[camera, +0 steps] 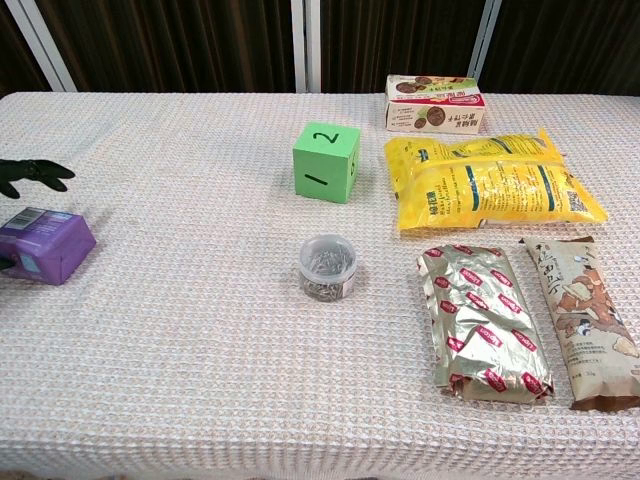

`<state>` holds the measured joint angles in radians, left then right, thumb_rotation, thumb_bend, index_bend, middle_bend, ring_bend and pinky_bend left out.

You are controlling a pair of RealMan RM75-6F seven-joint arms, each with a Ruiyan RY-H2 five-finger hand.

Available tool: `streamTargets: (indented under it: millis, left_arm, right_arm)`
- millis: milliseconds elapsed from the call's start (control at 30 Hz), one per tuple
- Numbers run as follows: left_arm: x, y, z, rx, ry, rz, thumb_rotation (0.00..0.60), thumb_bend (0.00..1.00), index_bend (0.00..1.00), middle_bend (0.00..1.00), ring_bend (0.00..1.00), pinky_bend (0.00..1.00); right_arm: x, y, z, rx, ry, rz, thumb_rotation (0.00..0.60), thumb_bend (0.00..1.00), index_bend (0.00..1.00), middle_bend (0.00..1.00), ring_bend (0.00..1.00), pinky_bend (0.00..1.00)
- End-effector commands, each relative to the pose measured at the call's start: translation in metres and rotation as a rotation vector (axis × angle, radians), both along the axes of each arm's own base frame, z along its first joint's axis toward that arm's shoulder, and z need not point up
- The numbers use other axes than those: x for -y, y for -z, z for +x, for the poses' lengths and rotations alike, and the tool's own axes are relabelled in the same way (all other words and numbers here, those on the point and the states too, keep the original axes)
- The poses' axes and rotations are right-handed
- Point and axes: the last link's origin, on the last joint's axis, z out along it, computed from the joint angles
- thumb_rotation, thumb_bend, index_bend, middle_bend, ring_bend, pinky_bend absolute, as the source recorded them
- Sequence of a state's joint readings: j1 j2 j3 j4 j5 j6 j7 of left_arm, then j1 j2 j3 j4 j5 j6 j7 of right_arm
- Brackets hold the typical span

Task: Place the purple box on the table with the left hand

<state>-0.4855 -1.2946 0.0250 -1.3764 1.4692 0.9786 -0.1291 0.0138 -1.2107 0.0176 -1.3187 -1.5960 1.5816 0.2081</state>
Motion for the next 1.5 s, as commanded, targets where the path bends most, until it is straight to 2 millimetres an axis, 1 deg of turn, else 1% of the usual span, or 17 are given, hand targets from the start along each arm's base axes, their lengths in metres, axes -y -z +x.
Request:
streamTargets:
  millis: [33,233,400,500,600,867,1000,1100,1267,1333,1400,1500]
  left_arm:
    - [0.0,0.0,0.0,-0.002,-0.001,0.0,0.6,0.27,0.02,0.13,0.05,0.2]
    - [0.001,-0.002,-0.002,-0.001,-0.004,0.005,0.6,0.27,0.02,0.13,0.05,0.2]
    - [0.002,-0.005,-0.005,0.001,-0.018,0.006,0.6,0.27,0.03,0.15,0.05,0.2]
    - [0.003,-0.006,-0.005,0.017,-0.031,-0.007,0.6,0.28,0.03,0.19,0.05,0.2]
    - [0.003,-0.007,-0.005,0.03,-0.029,-0.009,0.6,0.31,0.04,0.22,0.05,0.2]
    - [0.002,-0.002,-0.003,0.086,-0.029,-0.03,0.6,0.31,0.04,0.24,0.05,0.2]
    - [0.0,0.002,-0.006,0.092,-0.038,-0.046,0.6,0.31,0.05,0.25,0.05,0.2]
    - [-0.002,0.002,-0.007,0.1,-0.041,-0.039,0.6,0.33,0.06,0.29,0.05,0.2]
    - [-0.004,-0.002,-0.01,0.096,-0.038,0.005,0.6,0.34,0.11,0.48,0.1,0.21]
    - [-0.004,-0.004,-0.008,0.105,-0.026,0.026,0.6,0.34,0.13,0.55,0.15,0.21]
    - [-0.004,-0.009,-0.003,0.107,-0.002,0.049,0.6,0.34,0.14,0.6,0.18,0.21]
    - [-0.006,-0.021,0.005,0.056,0.061,0.093,0.6,0.34,0.15,0.63,0.21,0.21]
  right_arm:
    - [0.0,0.0,0.0,0.0,0.001,0.0,0.6,0.27,0.0,0.0,0.0,0.0]
    - [-0.002,-0.001,-0.001,-0.004,0.001,-0.001,0.6,0.27,0.0,0.0,0.0,0.0]
    - [-0.003,-0.002,0.0,0.0,-0.005,-0.008,0.6,0.27,0.0,0.0,0.0,0.0]
    - [-0.002,-0.002,0.001,-0.002,-0.007,-0.007,0.6,0.27,0.0,0.0,0.0,0.0]
    - [-0.002,0.0,0.001,-0.003,-0.007,-0.002,0.6,0.27,0.0,0.0,0.0,0.0]
    - [-0.002,-0.002,0.001,-0.009,0.001,-0.006,0.6,0.27,0.0,0.0,0.0,0.0]
    - [-0.002,-0.001,-0.002,-0.01,0.01,-0.001,0.6,0.27,0.0,0.0,0.0,0.0]
    - [-0.002,-0.001,-0.002,-0.01,0.011,-0.001,0.6,0.27,0.0,0.0,0.0,0.0]
    - [-0.002,-0.001,-0.003,-0.012,0.011,-0.001,0.6,0.27,0.0,0.0,0.0,0.0]
    - [-0.002,-0.001,-0.002,-0.011,0.009,-0.002,0.6,0.27,0.0,0.0,0.0,0.0]
    - [-0.002,-0.001,-0.002,-0.012,0.007,0.0,0.6,0.27,0.0,0.0,0.0,0.0]
    - [-0.002,-0.001,-0.001,-0.012,0.005,0.001,0.6,0.27,0.0,0.0,0.0,0.0]
